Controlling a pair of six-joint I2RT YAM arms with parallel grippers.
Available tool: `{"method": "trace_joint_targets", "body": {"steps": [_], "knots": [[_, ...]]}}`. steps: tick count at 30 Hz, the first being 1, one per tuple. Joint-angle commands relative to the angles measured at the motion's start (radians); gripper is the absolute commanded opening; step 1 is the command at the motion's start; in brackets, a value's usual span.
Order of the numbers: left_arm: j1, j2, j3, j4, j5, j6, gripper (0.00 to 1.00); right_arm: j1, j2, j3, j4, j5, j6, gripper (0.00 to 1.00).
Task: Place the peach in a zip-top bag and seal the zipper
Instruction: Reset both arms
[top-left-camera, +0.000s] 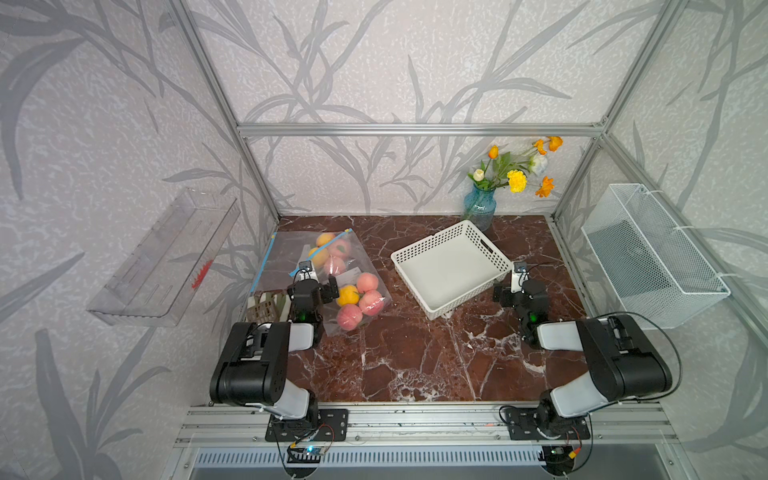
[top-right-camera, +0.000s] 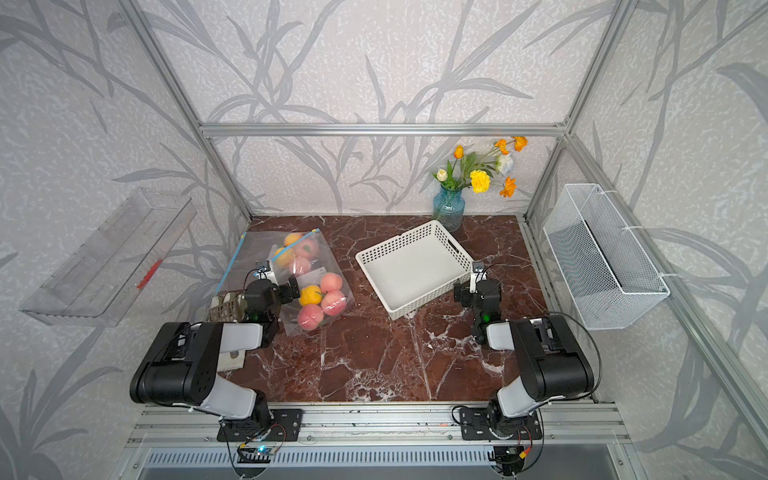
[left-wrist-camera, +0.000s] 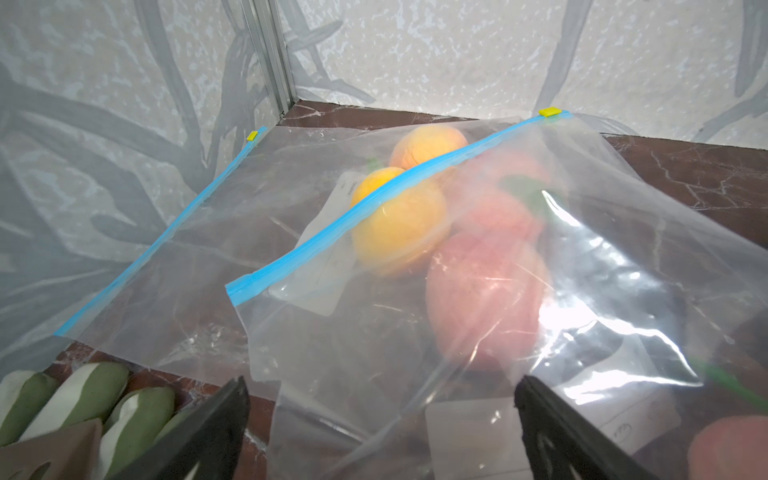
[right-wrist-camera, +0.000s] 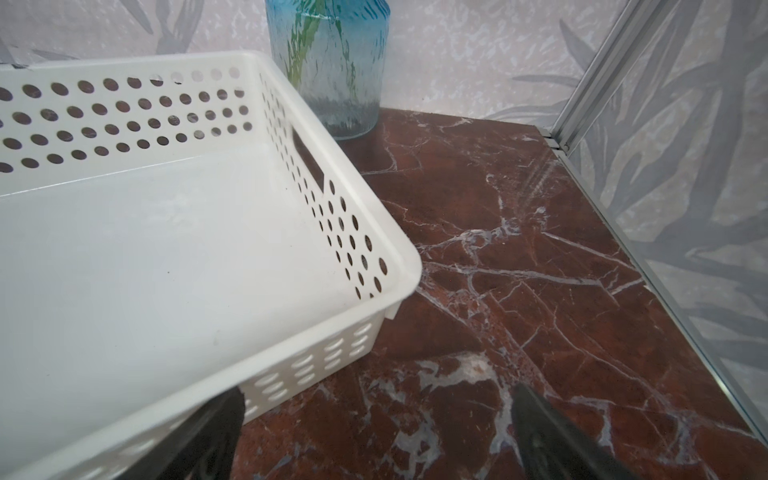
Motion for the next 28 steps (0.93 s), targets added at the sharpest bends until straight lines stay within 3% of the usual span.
{"method": "trace_joint_targets", "body": {"steps": [1,28], "knots": [[0.005,0.003,0.015,-0.018,-0.006,0.01,1.0,-0.004,-0.015,0.017,-0.009,0.006,-0.001,0.99],[0.004,0.005,0.02,-0.027,-0.002,0.016,1.0,-0.002,-0.015,0.017,-0.011,0.005,-0.001,0.99]]}}
